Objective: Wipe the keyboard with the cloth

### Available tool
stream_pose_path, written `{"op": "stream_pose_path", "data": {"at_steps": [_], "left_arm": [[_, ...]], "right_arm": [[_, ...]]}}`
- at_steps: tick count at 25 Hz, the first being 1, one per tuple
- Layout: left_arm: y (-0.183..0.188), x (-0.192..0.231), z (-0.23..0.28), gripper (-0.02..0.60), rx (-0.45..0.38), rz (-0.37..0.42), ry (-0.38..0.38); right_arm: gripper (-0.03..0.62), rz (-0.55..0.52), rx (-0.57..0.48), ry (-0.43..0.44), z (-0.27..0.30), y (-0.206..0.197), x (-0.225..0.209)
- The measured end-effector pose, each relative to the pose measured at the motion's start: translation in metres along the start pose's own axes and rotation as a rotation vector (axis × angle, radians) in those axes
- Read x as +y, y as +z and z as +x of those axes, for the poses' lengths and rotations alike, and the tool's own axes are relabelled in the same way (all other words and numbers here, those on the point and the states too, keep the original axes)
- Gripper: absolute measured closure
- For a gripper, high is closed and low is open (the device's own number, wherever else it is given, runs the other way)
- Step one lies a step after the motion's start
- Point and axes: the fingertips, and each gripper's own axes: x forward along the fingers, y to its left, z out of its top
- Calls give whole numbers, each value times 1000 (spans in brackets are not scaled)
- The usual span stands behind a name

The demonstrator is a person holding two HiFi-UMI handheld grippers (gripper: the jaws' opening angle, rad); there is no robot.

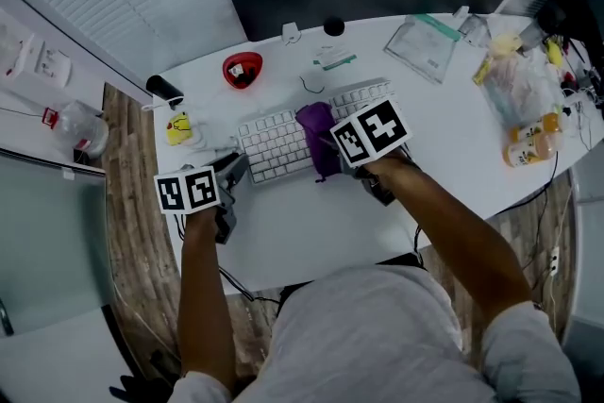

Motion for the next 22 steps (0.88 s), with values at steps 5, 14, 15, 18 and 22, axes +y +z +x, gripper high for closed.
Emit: {"op": "stream_pose_path", "data": {"at_steps": [5, 14, 15, 18, 22], "left_arm": [[0, 0, 0, 471, 1, -7, 6], [0, 0, 0, 471, -3, -13, 27], [1, 0, 0, 472, -2, -13, 27], [1, 0, 0, 472, -2, -11, 29], [1, 0, 0, 472, -8, -9, 31]], "right_arm": [[510, 60, -12, -70, -36, -16, -62], [510, 144, -26, -201, -88, -38, -149], [510, 149, -27, -214, -91, -39, -153], [510, 149, -40, -231, -98, -38, -154], [510, 122, -89, -166, -98, -23, -113]]}}
